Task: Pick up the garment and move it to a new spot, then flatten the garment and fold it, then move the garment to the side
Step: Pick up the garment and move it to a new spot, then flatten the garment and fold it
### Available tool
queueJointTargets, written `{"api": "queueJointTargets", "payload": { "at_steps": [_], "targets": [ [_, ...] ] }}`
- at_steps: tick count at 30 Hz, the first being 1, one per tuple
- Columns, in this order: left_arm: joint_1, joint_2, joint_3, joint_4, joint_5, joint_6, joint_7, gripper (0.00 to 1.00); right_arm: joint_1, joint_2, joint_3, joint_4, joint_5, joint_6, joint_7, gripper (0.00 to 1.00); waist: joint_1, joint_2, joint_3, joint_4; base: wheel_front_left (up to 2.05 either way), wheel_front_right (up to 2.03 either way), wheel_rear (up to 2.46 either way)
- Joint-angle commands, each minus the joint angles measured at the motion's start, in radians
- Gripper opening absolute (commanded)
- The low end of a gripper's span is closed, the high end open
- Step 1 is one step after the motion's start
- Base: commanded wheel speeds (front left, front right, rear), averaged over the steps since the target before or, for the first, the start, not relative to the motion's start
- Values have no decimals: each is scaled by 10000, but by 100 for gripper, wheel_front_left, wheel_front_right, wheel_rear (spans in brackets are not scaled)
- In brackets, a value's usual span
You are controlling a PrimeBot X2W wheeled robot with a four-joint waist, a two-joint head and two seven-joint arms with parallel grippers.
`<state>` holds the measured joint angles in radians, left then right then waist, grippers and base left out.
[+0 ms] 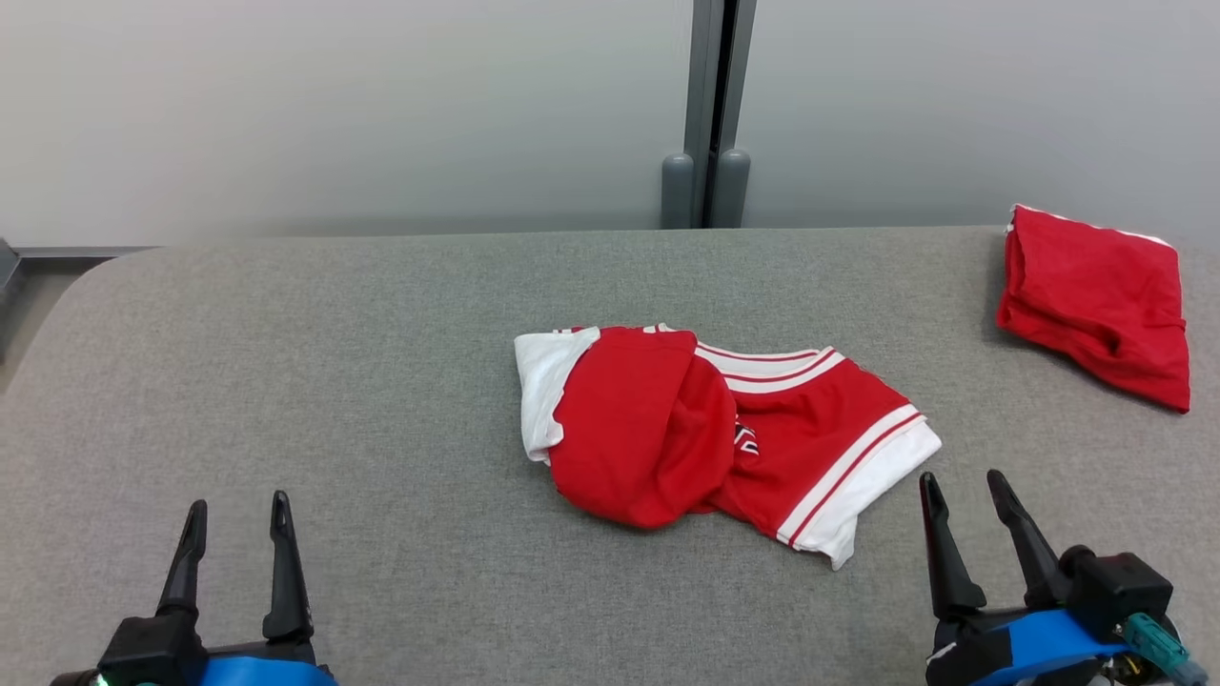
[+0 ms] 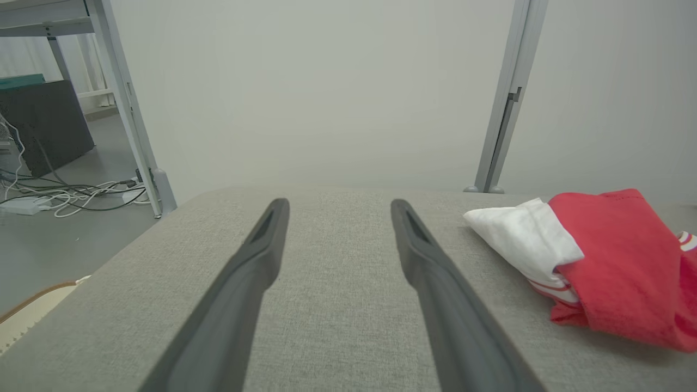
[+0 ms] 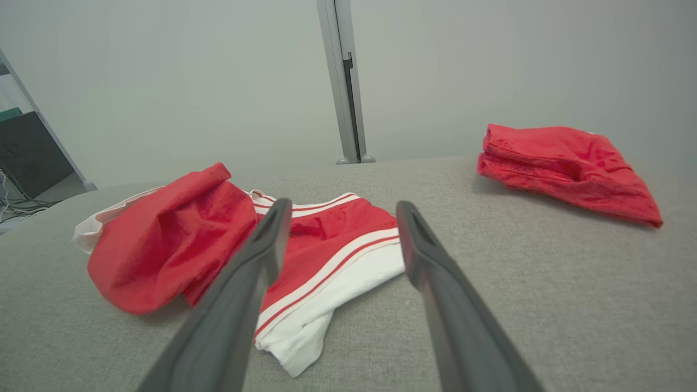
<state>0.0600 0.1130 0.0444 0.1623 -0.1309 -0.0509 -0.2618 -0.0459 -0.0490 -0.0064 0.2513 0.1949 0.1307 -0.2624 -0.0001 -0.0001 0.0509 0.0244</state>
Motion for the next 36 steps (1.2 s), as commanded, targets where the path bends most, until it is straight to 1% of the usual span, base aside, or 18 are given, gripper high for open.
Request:
{"api": "queueJointTargets", "payload": {
  "at_steps": [1,7,15,32,36],
  "targets": [
    [106,-91,142,43,89,-90,-44,100,232,-29,-50,73,59,1,-36,100,1,1,-51,29,0,0,0],
    [198,-348,454,223,292,-342,-44,100,519,-29,17,201,51,1,-36,100,1,1,-217,81,0,0,0],
    [91,-469,661,341,513,-533,-44,100,480,-29,101,341,28,1,-36,100,1,1,-243,82,0,0,0],
    [8,-597,888,418,692,-702,-44,100,385,-29,201,430,12,1,-36,100,1,1,-248,26,0,0,0],
    [-44,-612,804,448,721,-720,-44,100,371,-29,217,442,26,1,-36,100,1,1,-263,-15,0,0,0]
  ]
}}
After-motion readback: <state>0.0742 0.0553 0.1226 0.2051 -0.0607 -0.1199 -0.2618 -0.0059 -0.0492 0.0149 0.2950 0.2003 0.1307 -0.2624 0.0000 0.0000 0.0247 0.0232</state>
